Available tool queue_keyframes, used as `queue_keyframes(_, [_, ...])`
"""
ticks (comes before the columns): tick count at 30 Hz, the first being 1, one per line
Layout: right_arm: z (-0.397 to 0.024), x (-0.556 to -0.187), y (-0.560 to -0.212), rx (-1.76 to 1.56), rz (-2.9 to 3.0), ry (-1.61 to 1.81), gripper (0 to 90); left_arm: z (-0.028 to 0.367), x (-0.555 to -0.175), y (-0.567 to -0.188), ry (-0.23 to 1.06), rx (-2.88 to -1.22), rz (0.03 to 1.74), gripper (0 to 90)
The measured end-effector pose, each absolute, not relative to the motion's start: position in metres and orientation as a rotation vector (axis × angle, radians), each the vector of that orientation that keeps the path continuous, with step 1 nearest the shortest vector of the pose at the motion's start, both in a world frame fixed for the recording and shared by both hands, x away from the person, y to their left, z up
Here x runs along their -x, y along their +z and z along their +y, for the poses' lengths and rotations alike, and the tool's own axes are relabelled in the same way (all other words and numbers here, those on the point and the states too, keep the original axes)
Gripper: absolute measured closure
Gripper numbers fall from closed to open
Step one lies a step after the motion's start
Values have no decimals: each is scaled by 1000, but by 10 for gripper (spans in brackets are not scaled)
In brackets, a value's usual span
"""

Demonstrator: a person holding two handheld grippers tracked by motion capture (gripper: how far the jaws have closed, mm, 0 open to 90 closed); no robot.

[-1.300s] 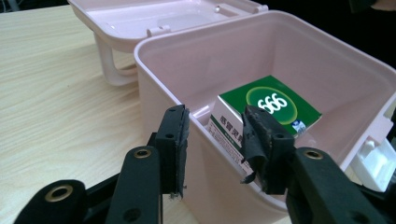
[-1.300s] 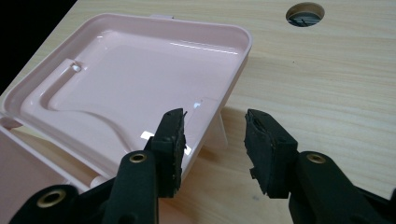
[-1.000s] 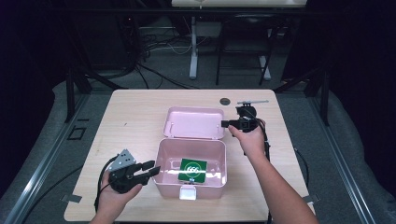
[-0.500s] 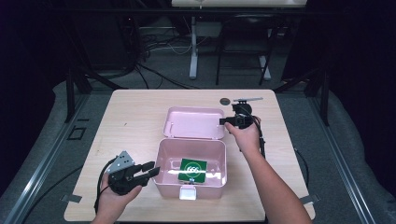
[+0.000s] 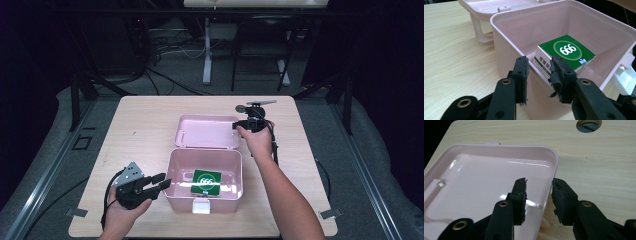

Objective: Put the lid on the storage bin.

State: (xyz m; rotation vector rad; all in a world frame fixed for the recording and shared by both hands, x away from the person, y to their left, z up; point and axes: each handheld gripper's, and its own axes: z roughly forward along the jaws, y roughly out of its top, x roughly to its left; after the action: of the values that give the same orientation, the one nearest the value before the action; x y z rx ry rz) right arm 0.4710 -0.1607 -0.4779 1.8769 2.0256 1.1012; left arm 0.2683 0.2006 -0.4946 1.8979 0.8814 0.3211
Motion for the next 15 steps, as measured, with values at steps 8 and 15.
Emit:
queue_keyframes(8, [-150,-474,-480,-1856,2051,1055,668,200,-266,-493,337,-1907,876,657])
queue_keyframes(15, [-151,-482,-485,-1876,2017,1051,742,201,-267,-494,328,-1898,875,656])
